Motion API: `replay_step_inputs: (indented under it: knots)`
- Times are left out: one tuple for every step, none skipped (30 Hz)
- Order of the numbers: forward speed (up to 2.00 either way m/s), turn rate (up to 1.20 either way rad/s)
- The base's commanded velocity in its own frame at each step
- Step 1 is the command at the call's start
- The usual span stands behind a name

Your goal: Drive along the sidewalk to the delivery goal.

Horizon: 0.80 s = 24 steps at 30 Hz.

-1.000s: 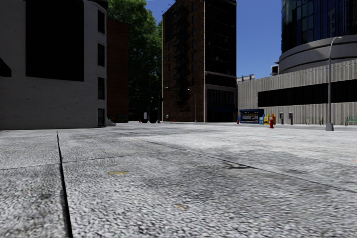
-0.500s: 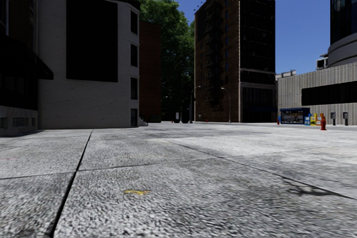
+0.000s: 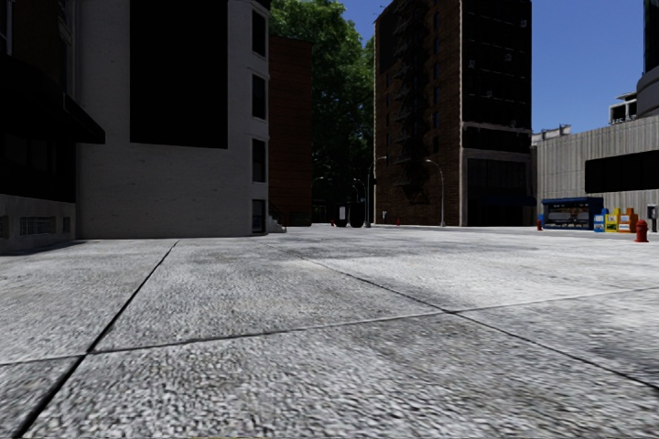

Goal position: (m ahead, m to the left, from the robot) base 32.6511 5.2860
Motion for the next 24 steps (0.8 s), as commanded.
replay_step_inputs:
  knots:
    - [1.78,0.01]
    - [1.78,0.01]
    - [1.79,0.0]
    - [1.8,0.0]
    - [1.81,0.0]
    - [1.81,0.0]
    - [1.81,0.0]
    - [1.82,0.0]
    - [1.83,0.0]
    - [1.83,0.0]
    - [1.83,0.0]
    - [1.83,0.0]
    - [1.83,0.0]
    - [1.83,0.0]
    - [1.84,0.0]
    - [1.84,0.0]
    - [1.85,0.0]
    - [1.89,0.0]
    - [1.93,0.0]
    - [1.93,0.0]
    - [2.0,0.0]
    - [2.0,0.0]
    - [2.0,0.0]
    - [2.0,0.0]
